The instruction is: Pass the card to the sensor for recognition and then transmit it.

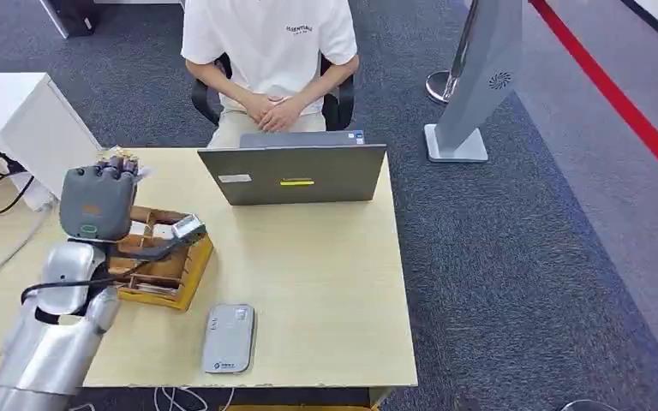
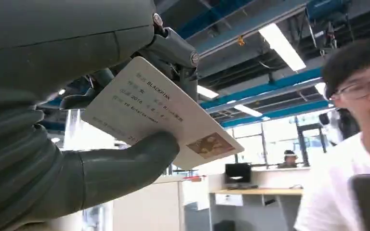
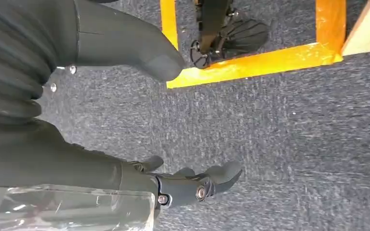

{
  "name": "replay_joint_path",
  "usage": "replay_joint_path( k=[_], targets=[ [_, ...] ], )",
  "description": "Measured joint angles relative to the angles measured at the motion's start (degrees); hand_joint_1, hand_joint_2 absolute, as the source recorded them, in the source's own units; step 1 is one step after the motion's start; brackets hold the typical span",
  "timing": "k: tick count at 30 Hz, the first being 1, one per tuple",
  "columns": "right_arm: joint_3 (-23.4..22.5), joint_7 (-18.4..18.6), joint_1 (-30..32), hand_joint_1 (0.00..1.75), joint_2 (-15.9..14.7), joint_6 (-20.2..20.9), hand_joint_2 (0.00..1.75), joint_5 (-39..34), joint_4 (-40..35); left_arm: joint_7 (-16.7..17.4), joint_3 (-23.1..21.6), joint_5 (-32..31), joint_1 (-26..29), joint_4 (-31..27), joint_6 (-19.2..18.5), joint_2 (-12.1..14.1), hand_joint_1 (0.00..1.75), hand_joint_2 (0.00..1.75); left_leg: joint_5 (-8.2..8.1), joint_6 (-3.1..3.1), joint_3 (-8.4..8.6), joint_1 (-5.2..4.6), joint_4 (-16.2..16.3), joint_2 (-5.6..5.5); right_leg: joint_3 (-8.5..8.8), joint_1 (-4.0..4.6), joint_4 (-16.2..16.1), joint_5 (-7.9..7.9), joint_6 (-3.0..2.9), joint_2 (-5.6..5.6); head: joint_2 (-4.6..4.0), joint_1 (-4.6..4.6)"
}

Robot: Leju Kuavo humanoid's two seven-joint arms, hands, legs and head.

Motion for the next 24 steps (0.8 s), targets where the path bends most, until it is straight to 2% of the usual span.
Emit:
replay_joint_path(
  k=[4, 6, 15, 21, 24],
  targets=[
    [-0.1, -0.3, 0.5, 0.0, 0.3, -0.3, 1.75, 0.0, 0.0, -0.5, -1.8, -0.6, 4.7, -8.0, 0.6, 0.0, 1.75, 1.75, 0.0, 0.0, -0.01, 0.0, 0.0, 0.0, -0.02, 0.0, 0.0, 0.0, 0.0, -0.05, 0.0, 0.0],
    [-0.1, -0.3, 0.5, 0.0, 0.3, -0.3, 1.75, 0.0, 0.1, -0.7, -2.4, -0.6, 6.1, -10.2, 0.7, -0.1, 1.75, 1.75, 0.01, 0.01, -0.01, 0.01, 0.0, 0.0, -0.02, 0.01, 0.0, 0.01, 0.0, -0.05, 0.0, 0.0],
    [-0.3, -0.3, 0.8, 0.0, 0.7, -0.5, 1.75, -0.4, 0.2, -1.6, -4.8, 0.1, 8.7, -15.4, -0.9, -0.2, 1.75, 1.75, 0.07, 0.03, -0.01, 0.01, 0.0, 0.0, 0.0, 0.01, 0.0, 0.04, 0.01, -0.03, 0.0, -0.02],
    [-1.1, -0.9, 1.2, 0.0, 0.7, -0.6, 1.75, -1.6, 0.2, -1.5, -6.7, 1.4, 11.1, -17.0, -8.3, 0.2, 1.75, 1.75, 0.06, 0.03, -0.01, 0.0, 0.0, 0.0, 0.0, 0.0, 0.0, 0.04, 0.02, -0.03, 0.0, 0.0],
    [-1.8, -0.9, 1.6, 0.0, 0.7, -0.6, 1.75, -1.8, 0.2, -0.8, -7.8, 1.7, 13.4, -17.3, -10.1, 0.6, 1.75, 1.75, 0.04, 0.01, -0.02, 0.0, 0.0, 0.0, -0.02, 0.0, 0.0, 0.03, 0.02, -0.03, 0.0, -0.02]
  ],
)
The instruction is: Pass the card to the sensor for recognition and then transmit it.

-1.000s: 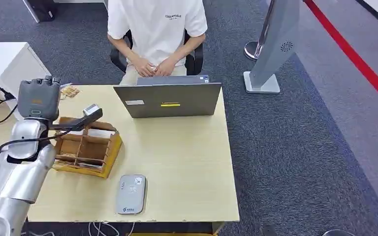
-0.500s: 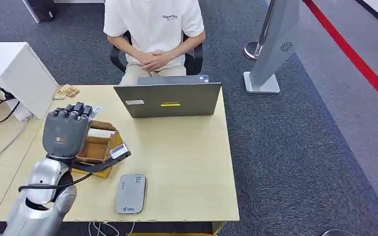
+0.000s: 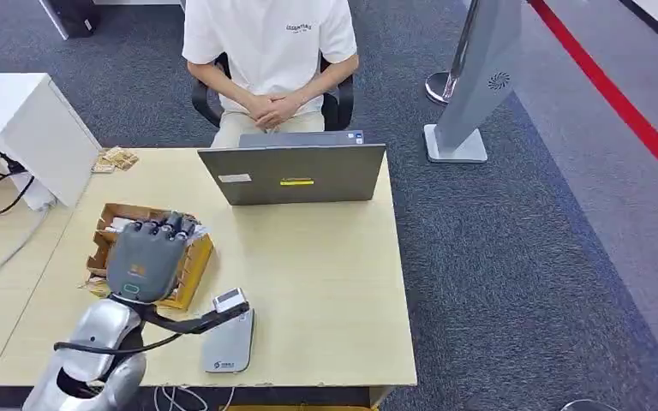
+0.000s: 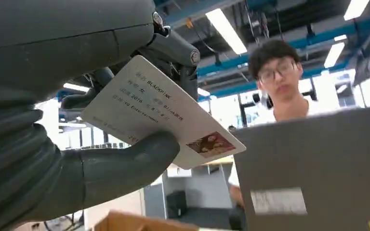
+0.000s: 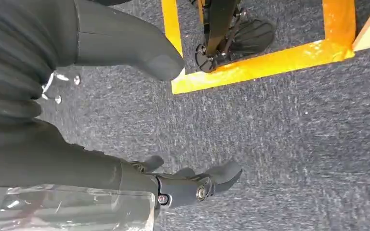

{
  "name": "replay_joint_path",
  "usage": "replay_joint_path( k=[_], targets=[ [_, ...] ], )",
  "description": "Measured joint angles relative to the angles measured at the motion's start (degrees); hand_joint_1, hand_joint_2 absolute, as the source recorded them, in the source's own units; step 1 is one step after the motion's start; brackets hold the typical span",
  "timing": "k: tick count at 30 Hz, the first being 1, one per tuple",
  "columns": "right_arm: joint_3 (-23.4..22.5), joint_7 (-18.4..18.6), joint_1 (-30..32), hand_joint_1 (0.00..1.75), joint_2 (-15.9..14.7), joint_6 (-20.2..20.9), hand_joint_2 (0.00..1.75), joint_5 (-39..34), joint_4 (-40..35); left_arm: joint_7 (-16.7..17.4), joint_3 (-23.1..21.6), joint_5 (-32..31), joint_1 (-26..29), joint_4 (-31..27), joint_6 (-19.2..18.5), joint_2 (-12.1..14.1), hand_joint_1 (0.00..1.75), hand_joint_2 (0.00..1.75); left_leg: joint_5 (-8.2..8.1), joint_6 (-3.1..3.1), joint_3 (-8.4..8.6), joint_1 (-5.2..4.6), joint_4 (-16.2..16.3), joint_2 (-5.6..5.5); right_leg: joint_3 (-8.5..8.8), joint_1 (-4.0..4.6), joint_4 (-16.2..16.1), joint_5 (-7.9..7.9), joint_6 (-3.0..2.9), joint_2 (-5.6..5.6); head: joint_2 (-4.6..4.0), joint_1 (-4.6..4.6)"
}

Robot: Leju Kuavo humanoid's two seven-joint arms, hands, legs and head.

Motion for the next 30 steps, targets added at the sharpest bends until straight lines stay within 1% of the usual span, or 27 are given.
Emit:
replay_joint_path(
  k=[2, 6, 13, 17, 25, 30],
  targets=[
    [-0.1, 0.3, 0.2, 0.0, 0.0, 0.0, 1.75, 0.0, 0.0, 0.8, -0.2, 0.0, 1.3, 0.0, -0.2, 0.2, 1.75, 1.75, 0.0, 0.0, 0.0, 0.0, 0.0, 0.0, 0.0, 0.0, 0.0, 0.0, 0.0, 0.0, 0.0, 0.0],
    [-0.5, 0.9, 0.3, 0.0, 0.1, 0.0, 1.75, 0.1, 0.0, 1.4, -0.5, -0.1, 3.7, 0.0, 0.0, 0.4, 1.75, 1.75, 0.0, 0.0, 0.0, 0.0, 0.0, 0.0, 0.01, 0.0, 0.0, 0.0, 0.0, -0.01, 0.0, 0.0],
    [-1.1, 1.6, 0.3, 0.0, 0.3, -0.4, 1.75, 0.5, 0.0, 0.8, -0.5, -0.1, 8.2, -0.2, 1.4, 0.4, 1.75, 1.75, 0.0, 0.0, 0.0, 0.0, 0.0, 0.0, 0.02, 0.0, 0.0, 0.0, 0.0, -0.01, 0.0, 0.0],
    [-1.6, 1.8, 0.3, 0.0, 0.3, -0.7, 1.75, 0.3, 0.0, 0.2, -0.5, -0.1, 10.8, -1.8, 2.6, 0.5, 1.75, 1.75, -0.01, 0.01, -0.01, 0.0, 0.0, 0.0, 0.01, 0.0, 0.0, 0.0, 0.01, -0.02, 0.0, 0.02],
    [-2.9, 1.8, 0.4, 0.0, 0.3, -0.9, 1.75, 0.0, 0.0, -0.7, -0.5, 0.4, 16.1, -5.8, 3.6, 1.2, 1.75, 1.75, -0.02, 0.02, 0.0, 0.0, 0.0, 0.0, 0.01, 0.0, 0.0, -0.01, 0.01, -0.02, 0.0, 0.02],
    [-3.1, 1.8, 0.4, 0.0, 0.3, -0.9, 1.75, 0.0, 0.0, -0.7, -0.5, 0.5, 17.8, -7.2, 3.9, 1.6, 1.75, 1.75, -0.01, 0.02, -0.01, 0.0, 0.0, 0.0, 0.02, 0.0, 0.0, 0.0, 0.01, -0.03, 0.0, 0.0]
  ],
)
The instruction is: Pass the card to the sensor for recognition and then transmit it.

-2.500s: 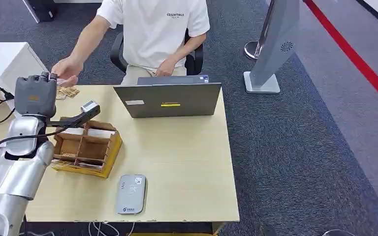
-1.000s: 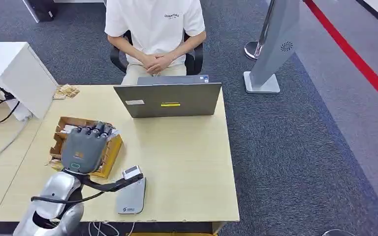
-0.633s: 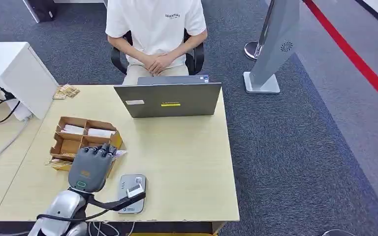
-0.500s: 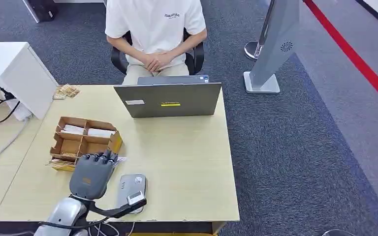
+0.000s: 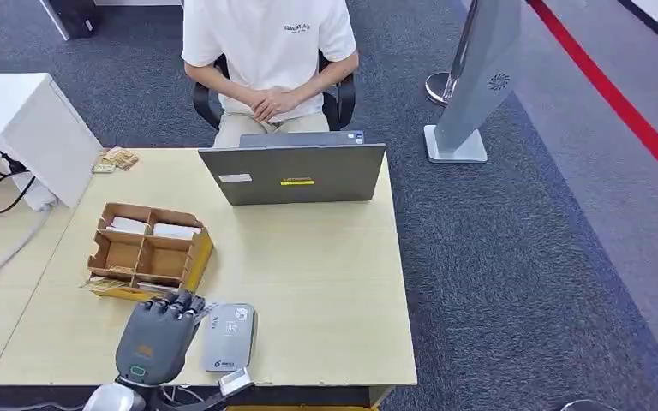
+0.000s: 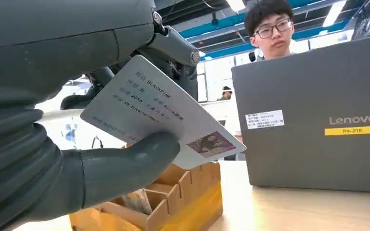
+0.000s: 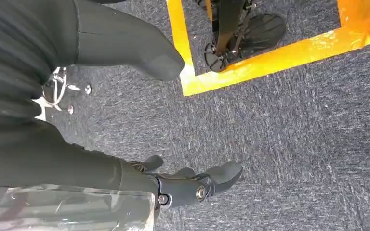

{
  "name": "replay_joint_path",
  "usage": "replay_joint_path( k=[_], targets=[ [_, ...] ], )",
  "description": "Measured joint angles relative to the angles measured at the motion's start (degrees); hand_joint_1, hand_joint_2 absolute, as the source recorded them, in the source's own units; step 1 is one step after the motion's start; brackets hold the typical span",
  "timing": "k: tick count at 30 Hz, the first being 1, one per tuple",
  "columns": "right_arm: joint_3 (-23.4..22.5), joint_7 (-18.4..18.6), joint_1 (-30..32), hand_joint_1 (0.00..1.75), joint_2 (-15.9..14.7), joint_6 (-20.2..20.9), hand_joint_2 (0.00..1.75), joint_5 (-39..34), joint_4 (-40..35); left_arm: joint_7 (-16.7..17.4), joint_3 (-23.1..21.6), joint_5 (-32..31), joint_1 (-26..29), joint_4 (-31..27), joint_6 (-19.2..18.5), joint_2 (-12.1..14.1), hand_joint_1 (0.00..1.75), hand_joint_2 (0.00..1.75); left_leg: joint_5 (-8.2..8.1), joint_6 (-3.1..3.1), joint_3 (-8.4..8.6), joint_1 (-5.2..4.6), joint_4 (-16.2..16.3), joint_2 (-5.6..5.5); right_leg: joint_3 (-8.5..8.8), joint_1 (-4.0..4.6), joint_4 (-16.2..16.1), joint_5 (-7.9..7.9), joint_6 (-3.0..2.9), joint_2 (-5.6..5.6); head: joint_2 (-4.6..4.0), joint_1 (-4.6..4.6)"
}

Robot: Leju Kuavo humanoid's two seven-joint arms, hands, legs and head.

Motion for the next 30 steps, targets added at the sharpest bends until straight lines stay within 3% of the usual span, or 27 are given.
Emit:
replay_joint_path(
  k=[8, 17, 22, 30],
  targets=[
    [-0.7, 0.0, 0.0, 0.0, 0.0, 0.0, 1.75, 0.0, 0.0, -0.1, 0.0, 1.0, 1.4, -1.1, -0.2, 0.2, 1.75, 1.75, 0.0, 0.0, 0.0, 0.0, 0.0, 0.0, 0.0, 0.0, 0.0, 0.0, 0.0, 0.01, 0.0, 0.0],
    [-1.2, 0.0, 0.0, 0.0, 0.0, 0.0, 1.75, 0.5, 0.0, 0.5, 0.1, 2.5, 4.3, -1.3, -4.2, 0.3, 1.75, 1.75, -0.01, 0.0, -0.01, 0.0, 0.0, 0.0, -0.01, 0.0, 0.0, -0.01, 0.01, 0.0, 0.0, 0.02],
    [-1.3, 0.0, 0.0, 0.0, 0.0, 0.1, 1.75, 1.2, 0.0, 1.2, 0.1, 3.5, 4.3, 0.3, -6.6, 0.3, 1.75, 1.75, 0.0, 0.01, 0.0, 0.0, 0.0, 0.0, 0.01, 0.0, 0.0, -0.01, 0.01, -0.01, 0.0, 0.0],
    [-1.3, 0.3, 0.0, 0.0, 0.0, 0.1, 1.75, 1.3, 0.0, 1.6, 0.1, 3.7, 4.4, 2.7, -7.2, 0.3, 1.75, 1.75, -0.01, 0.0, 0.0, 0.0, 0.0, -0.01, 0.0, 0.0, 0.0, -0.01, 0.01, -0.01, 0.0, 0.02]
  ],
)
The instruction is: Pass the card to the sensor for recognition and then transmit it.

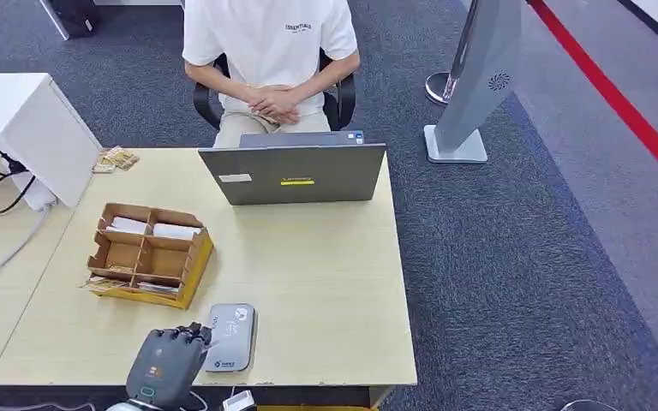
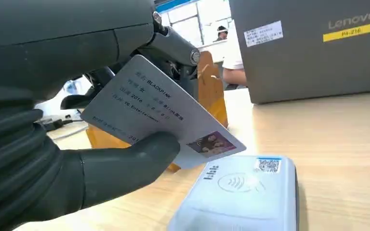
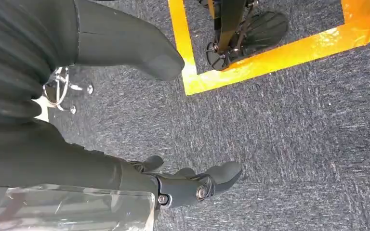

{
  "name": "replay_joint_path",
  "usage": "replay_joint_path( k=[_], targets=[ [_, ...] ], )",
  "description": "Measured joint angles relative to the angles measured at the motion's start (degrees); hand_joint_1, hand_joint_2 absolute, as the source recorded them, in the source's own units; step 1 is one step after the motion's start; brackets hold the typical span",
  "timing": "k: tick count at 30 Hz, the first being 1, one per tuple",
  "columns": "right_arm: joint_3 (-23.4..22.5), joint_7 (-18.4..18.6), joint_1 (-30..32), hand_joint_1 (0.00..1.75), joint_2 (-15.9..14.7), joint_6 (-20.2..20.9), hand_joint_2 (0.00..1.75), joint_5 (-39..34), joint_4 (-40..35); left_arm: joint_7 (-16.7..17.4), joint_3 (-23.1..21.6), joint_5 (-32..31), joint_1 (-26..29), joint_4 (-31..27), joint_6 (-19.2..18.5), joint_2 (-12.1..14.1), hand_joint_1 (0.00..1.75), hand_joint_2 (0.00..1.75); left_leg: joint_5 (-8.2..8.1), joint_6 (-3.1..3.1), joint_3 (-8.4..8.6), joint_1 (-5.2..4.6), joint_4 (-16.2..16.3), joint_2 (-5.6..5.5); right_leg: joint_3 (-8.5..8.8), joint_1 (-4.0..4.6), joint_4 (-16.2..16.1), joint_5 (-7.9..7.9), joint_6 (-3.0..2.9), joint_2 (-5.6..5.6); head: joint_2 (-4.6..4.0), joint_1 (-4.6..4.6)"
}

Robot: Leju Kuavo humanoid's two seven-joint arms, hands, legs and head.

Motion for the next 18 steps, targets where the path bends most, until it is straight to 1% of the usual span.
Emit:
replay_joint_path(
  k=[14, 16, 18],
  targets=[
    [-0.9, 0.1, 0.0, 0.0, 0.0, 0.1, 1.75, 1.8, 0.0, 1.9, -0.1, 2.0, 0.4, 2.7, -0.9, 0.0, 1.75, 1.75, 0.0, 0.0, 0.0, 0.0, 0.0, 0.0, 0.0, 0.0, 0.0, 0.0, 0.0, 0.0, 0.0, -0.02],
    [-0.9, 0.1, 0.0, 0.0, 0.0, 0.3, 1.75, 1.9, 0.0, 1.9, -0.1, 2.4, 0.6, 3.1, -1.2, 0.1, 1.75, 1.75, 0.0, 0.0, 0.0, 0.0, 0.0, 0.0, 0.0, 0.0, 0.0, 0.0, 0.0, 0.0, 0.0, -0.02],
    [-0.9, 0.2, -0.1, 0.0, 0.0, 0.3, 1.75, 2.0, 0.0, 2.0, -0.3, 3.2, 0.6, 3.2, -2.4, 0.4, 1.75, 1.75, 0.0, 0.0, 0.0, 0.0, 0.0, 0.0, 0.02, 0.0, 0.0, 0.0, 0.0, -0.02, 0.0, 0.0]
  ],
)
